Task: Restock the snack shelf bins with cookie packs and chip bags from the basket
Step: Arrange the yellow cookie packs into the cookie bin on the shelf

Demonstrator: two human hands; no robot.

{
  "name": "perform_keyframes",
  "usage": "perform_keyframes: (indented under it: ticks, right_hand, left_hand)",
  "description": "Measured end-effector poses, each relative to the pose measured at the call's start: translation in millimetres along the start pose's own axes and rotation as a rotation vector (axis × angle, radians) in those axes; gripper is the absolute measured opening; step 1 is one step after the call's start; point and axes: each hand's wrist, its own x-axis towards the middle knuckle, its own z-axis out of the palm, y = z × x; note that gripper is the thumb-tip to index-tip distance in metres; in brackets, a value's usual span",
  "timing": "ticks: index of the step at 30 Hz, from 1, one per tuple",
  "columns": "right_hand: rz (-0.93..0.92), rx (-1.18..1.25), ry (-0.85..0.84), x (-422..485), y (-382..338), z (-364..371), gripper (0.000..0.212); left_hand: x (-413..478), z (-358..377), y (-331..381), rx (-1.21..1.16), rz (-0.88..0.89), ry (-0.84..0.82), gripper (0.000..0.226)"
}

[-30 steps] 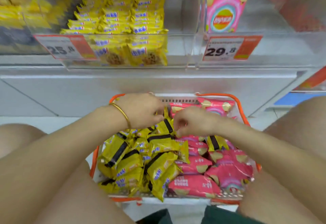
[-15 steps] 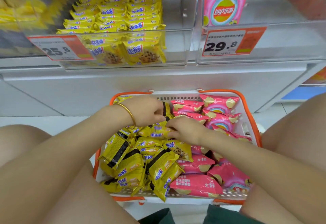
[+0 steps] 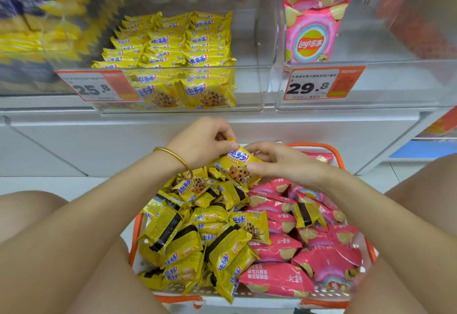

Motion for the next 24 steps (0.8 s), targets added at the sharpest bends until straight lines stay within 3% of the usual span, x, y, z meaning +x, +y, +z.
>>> perform_keyframes:
  ticks: [4,6,9,11,14,17,20,24]
  right_hand:
    - [-0.138,-0.17,0.163,-8.4,-39.1,-7.1,0.018]
    - [-0.212,-0.209,0.251,-16.2,-78.5,-15.4,0.012]
    - [-0.321,-0.346,0.461,-15.5,-144.9,-32.2,0.018]
    - [-0.34,-0.607,0.661,3.8,-183.6,-42.0,0.025]
    - [-0.196,-0.958,0.78,53.8,-219.5,-52.3,0.018]
    - [0.055,-1.166,0.746,103.9,-225.9,-66.7,0.003]
    - [0.231,-1.311,0.724,141.6,-220.2,-82.0,0.032]
    - [0.392,-1.46,0.622,184.3,-202.1,-102.5,0.041]
  left_hand:
    - [-1.5,-20.0,17.6,-0.103,0.113,0.194,0.006]
    - [0.4,-43.2,30.8,-0.182,0.19,0.365,0.016]
    - [13.0,-86.8,38.6,-0.322,0.247,0.65,0.021]
    - [29.7,-107.8,32.9,-0.157,0.201,0.707,0.014]
    - [55.6,-117.8,13.2,0.255,0.118,0.559,0.025]
    - [73.4,-113.5,-1.2,0.378,0.096,0.41,0.038]
    - [88.3,-109.3,-6.3,0.433,0.114,0.249,0.043]
    - [94.6,-107.8,-4.8,0.494,0.056,0.062,0.044]
